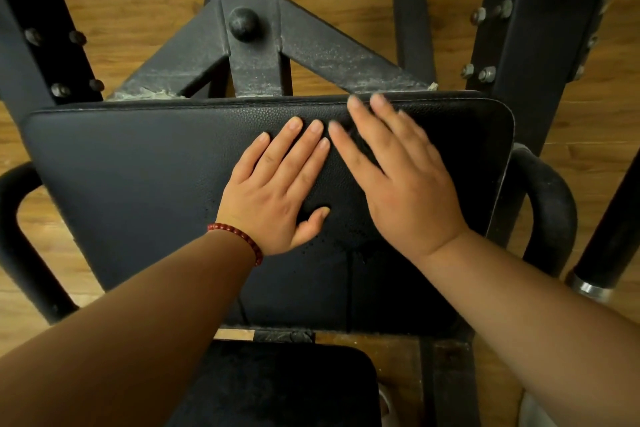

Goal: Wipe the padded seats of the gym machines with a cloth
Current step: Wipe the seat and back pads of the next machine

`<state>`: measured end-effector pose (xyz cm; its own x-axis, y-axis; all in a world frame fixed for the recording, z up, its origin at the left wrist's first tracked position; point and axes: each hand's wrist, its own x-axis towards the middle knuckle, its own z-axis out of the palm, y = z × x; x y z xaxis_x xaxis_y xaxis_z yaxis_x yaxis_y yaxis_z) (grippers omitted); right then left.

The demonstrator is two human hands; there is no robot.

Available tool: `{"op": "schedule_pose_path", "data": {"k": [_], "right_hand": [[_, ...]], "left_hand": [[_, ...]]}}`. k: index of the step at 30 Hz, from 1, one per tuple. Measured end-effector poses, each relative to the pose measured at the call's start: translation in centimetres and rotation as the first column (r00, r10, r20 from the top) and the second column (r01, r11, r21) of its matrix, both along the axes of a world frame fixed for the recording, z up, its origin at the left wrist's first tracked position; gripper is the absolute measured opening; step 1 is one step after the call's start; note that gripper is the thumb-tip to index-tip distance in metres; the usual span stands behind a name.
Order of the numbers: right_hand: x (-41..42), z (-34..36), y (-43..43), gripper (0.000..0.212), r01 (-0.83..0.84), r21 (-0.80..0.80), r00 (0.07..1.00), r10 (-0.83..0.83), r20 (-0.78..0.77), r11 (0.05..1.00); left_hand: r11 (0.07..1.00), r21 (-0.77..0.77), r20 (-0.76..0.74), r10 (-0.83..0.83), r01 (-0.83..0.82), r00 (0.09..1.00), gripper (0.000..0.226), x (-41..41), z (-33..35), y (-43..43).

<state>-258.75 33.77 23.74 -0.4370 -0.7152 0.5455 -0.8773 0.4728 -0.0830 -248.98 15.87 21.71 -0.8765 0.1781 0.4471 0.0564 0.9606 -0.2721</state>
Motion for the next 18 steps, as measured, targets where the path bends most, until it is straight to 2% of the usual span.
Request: {"op": "schedule_pose_path", "data": {"k": [3, 10, 15, 18], "right_hand": [[0.8, -0.8, 2.1, 0.041, -0.051, 0.085, 0.998, 0.053, -0.019, 0.995], [-1.0, 1.0, -1.2, 0.040, -0.099, 0.025, 0.994, 0.100, -0.050, 0.995], [-1.1, 0.4, 3.1, 0.045, -0.137, 0.196, 0.988, 0.149, -0.048, 0.971], [-1.7, 1.4, 2.1, 0.046, -0.181, 0.248, 0.979, 0.198, -0.044, 0.952]], "left_hand": [[1.000, 0.001, 0.004, -0.001, 0.001, 1.000, 0.080, 0.0, 0.0, 0.0], [1.000, 0.002, 0.015, 0.003, -0.003, 1.000, 0.081, -0.1, -0.1, -0.1], [1.000, 0.018, 0.024, -0.007, 0.006, 1.000, 0.079, 0.0, 0.2, 0.0], [1.000, 0.023, 0.037, 0.001, -0.002, 0.999, 0.078, 0.0, 0.3, -0.1]]}}
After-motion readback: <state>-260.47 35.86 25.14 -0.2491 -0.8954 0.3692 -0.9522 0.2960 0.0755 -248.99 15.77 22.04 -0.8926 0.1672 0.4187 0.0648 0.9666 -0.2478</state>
